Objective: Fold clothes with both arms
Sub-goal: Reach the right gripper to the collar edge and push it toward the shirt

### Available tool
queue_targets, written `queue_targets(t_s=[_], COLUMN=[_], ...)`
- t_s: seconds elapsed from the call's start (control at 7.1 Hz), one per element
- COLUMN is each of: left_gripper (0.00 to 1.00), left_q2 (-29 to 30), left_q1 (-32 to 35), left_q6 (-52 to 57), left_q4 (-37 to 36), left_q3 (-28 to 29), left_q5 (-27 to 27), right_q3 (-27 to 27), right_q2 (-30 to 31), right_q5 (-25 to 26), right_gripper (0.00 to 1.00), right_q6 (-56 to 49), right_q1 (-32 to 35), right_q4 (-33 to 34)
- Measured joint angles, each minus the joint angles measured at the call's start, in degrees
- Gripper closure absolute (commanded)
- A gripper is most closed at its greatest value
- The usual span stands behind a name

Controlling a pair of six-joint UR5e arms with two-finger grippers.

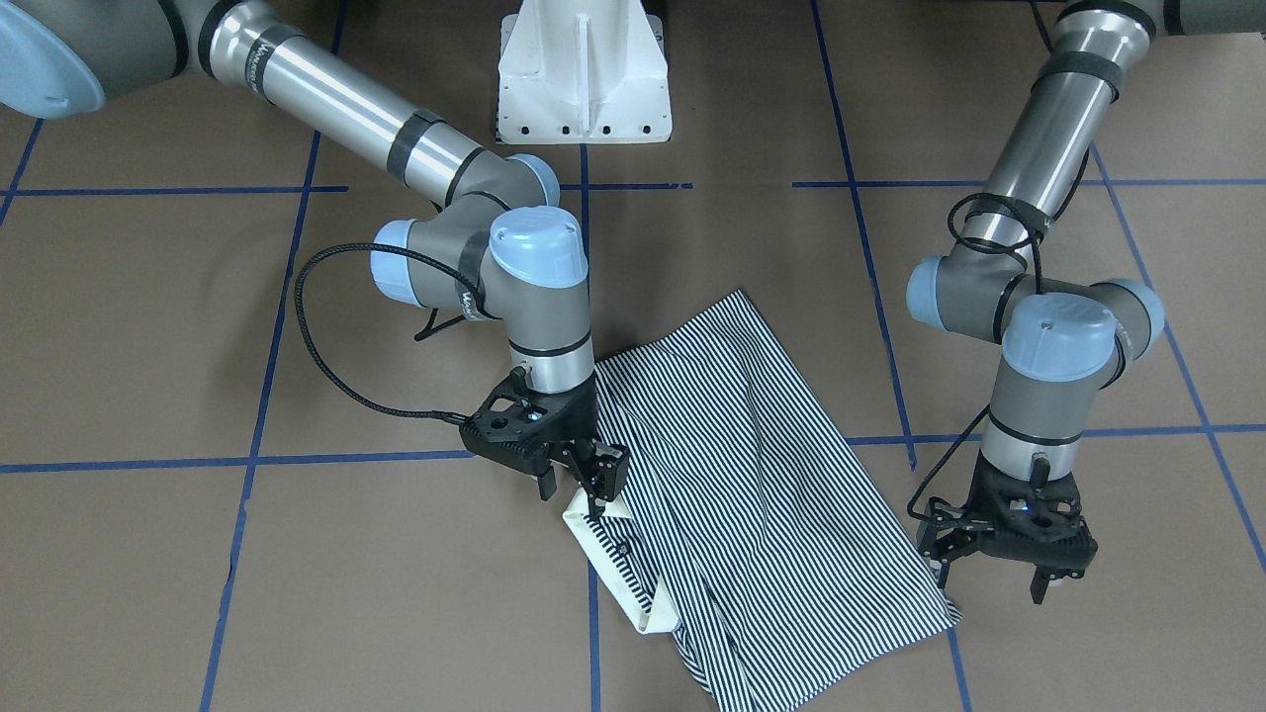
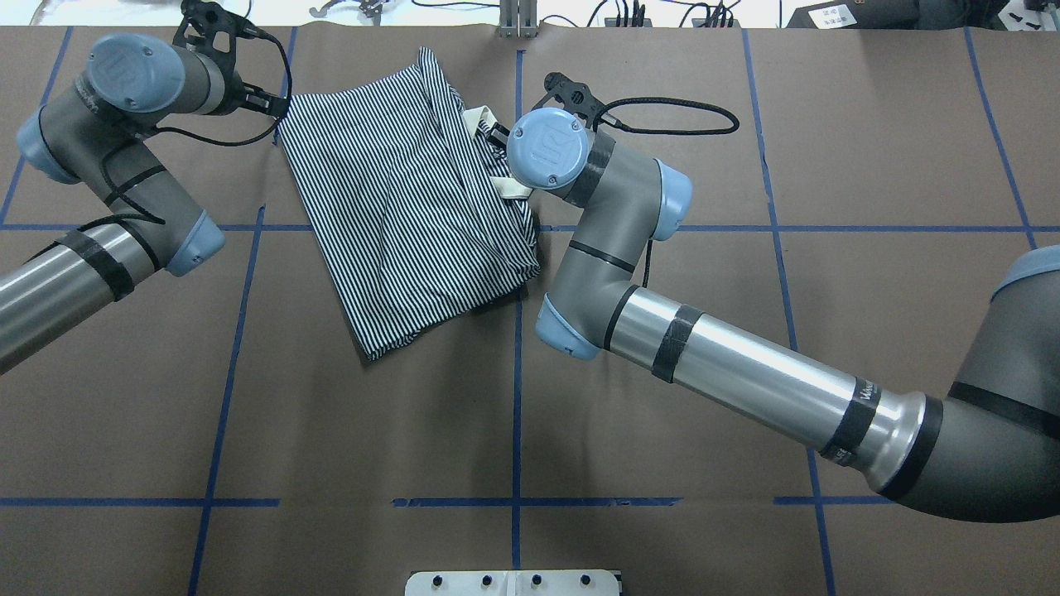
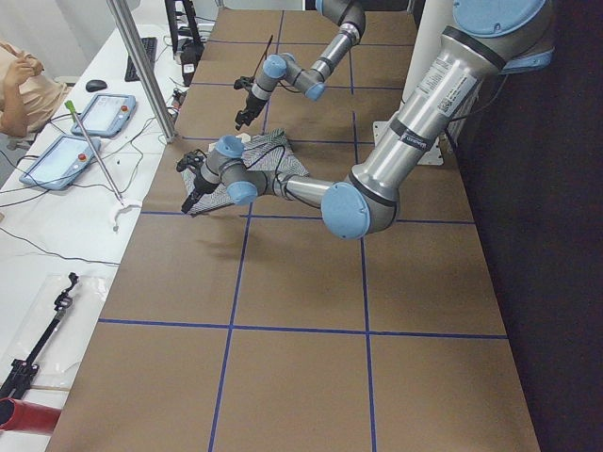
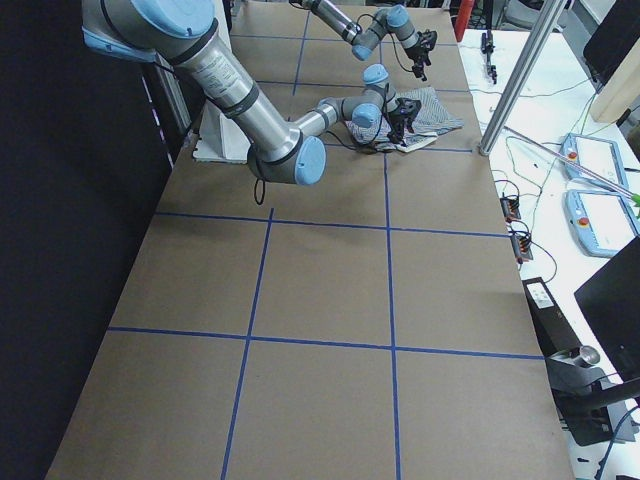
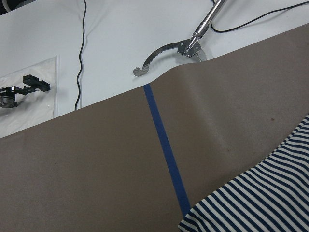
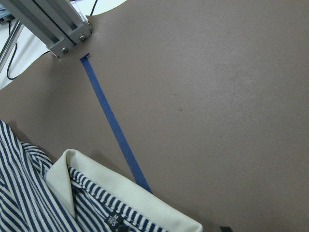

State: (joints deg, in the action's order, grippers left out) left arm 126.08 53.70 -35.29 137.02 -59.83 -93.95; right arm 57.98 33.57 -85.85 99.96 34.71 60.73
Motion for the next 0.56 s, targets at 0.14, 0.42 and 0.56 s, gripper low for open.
queue_targets(t_s=[0.14,0.42,0.56], left_gripper=[0.0,0.0,0.0], left_q2=[-0.03,-0.04,-0.07], left_q1=[0.0,-0.02,-0.04], left_q6=[-0.03,-0.06,-0.1], left_q4=[0.0,0.0,0.0], left_q3=[-0.02,-0.02,-0.02], left_q5=[0.0,0.0,0.0], right_q3=[-1.78,-4.35,-5.02], right_q2=[-0.79,-1.56,-1.62], right_q5=[0.3,0.91,1.05], right_gripper=[0.37,0.44,0.84], right_q6=[0.25,0.45,0.48], right_q1=[-0.28,-0.71,-0.86], right_q4=[-0.17,-0.9,-1.26])
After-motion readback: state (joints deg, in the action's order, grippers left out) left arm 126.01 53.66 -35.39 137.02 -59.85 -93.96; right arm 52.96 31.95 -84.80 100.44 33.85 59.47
